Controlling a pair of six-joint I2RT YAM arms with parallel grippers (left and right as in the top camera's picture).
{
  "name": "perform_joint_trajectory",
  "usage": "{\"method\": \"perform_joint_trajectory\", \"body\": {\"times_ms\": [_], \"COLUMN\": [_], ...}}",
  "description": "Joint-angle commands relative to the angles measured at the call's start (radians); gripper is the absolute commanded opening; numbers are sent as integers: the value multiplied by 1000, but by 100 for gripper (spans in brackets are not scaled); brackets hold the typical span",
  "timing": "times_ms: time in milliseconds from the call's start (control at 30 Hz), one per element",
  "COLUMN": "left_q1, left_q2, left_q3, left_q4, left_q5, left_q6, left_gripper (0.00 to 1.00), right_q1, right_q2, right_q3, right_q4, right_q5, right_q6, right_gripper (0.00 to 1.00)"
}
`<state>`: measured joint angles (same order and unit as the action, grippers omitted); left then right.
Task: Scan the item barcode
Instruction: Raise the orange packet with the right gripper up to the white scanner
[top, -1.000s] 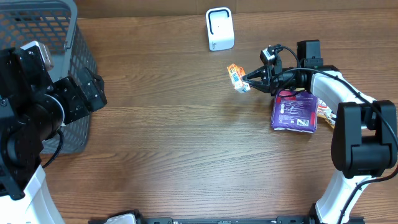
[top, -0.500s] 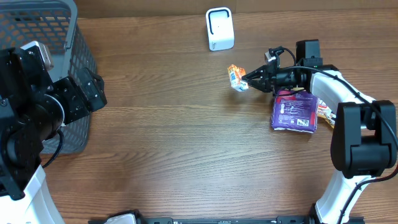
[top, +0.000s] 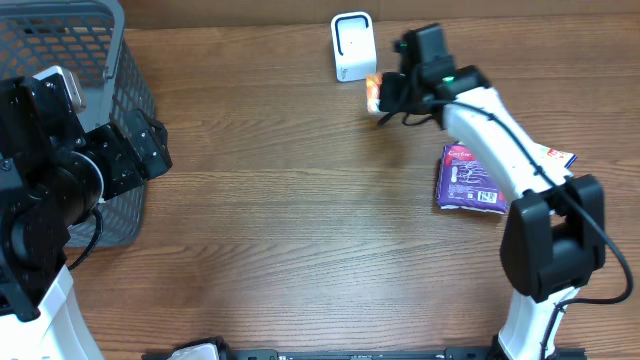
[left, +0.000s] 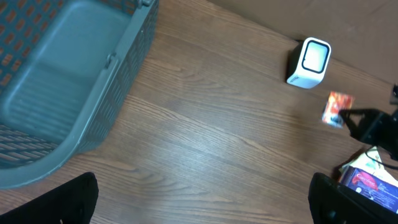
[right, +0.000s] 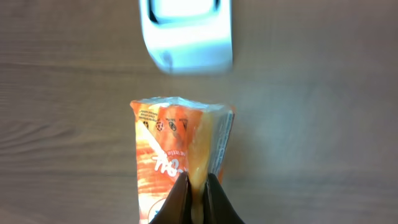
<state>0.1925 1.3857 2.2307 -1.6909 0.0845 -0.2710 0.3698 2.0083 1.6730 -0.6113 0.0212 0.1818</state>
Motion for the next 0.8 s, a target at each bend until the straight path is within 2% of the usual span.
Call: {"method": "perform_joint_trajectory", "body": {"times_ms": [0,133,367,533,767], "left_q1": [5,5,5,5,5], "left_q2": [0,0,0,0,0], "left_q3": [1,1,1,1,1], "left_q4": [2,2,2,2,2], "left_q5": [-9,-9,-9,-9,-9], "left_q6": [-14,-14,-14,-14,-14], "left_gripper": [100,100,100,100,100], "right_q1": [41,50,50,50,50], "right_q2": [-28,-3,29,90,221], "right_q3": [27,27,27,27,27], "right_q4": [72,212,488,640,840], "right_q5": [346,448,455,334,328], "right_q6": [-262,-412,-663,-864,-1023], "right_gripper": [4,4,4,4,4]}}
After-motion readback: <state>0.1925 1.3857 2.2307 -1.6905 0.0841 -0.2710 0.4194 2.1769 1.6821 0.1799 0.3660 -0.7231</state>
